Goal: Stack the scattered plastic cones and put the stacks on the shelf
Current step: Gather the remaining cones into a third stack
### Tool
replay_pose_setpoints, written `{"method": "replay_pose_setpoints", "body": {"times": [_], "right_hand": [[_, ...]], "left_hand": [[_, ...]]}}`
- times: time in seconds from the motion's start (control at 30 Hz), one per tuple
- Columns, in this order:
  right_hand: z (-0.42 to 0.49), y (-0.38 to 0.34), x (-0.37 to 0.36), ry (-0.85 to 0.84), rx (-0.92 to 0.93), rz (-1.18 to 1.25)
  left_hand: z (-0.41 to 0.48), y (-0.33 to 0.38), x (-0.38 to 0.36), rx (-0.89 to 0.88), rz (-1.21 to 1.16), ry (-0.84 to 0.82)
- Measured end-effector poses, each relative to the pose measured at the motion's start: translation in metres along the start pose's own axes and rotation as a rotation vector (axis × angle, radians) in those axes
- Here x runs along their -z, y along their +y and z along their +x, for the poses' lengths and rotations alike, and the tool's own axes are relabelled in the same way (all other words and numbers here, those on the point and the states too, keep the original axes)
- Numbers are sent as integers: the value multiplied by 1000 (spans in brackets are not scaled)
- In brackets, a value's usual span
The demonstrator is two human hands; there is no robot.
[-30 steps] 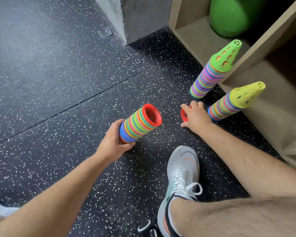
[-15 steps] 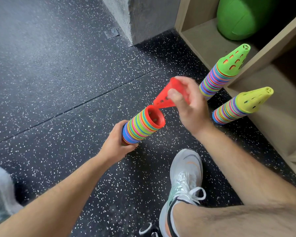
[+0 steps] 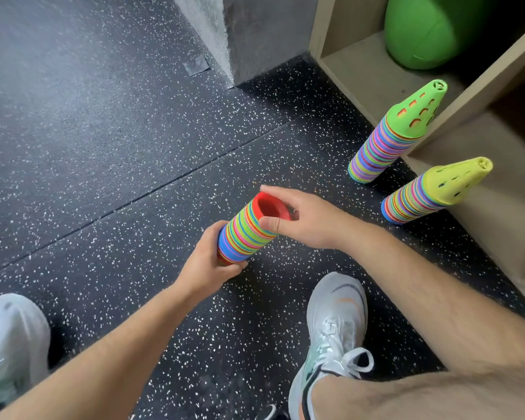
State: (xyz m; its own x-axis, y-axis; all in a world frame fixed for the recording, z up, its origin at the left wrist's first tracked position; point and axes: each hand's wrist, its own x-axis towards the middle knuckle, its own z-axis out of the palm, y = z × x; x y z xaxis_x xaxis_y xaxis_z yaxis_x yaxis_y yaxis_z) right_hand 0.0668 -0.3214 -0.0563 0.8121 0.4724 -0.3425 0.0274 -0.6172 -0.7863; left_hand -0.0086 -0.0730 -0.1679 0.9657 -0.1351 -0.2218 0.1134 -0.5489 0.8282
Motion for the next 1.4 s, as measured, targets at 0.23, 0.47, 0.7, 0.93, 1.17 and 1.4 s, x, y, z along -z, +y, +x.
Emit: {"method": "replay_pose_setpoints", "body": {"times": [0.23,0.47,0.7,0.93,1.17,1.4], "right_hand": [[14,-4,7,-71,5,-70],[30,-7,7,-56,-31,-70],[37,-7,12,-50,-39,-33],[26,-35,51,-2,34,70],[-14,-115,130,118,160,134],[-107,-196,227,265,352,222]], "left_hand": [[-1,-8,7,15,104,-19],[5,-12,15,221,190,-29],[4,-13,13,272,117,36],[16,32,57,153,33,56],[34,136,132,-55,-35,27],[26,307,214,-260,-94,-70]]}}
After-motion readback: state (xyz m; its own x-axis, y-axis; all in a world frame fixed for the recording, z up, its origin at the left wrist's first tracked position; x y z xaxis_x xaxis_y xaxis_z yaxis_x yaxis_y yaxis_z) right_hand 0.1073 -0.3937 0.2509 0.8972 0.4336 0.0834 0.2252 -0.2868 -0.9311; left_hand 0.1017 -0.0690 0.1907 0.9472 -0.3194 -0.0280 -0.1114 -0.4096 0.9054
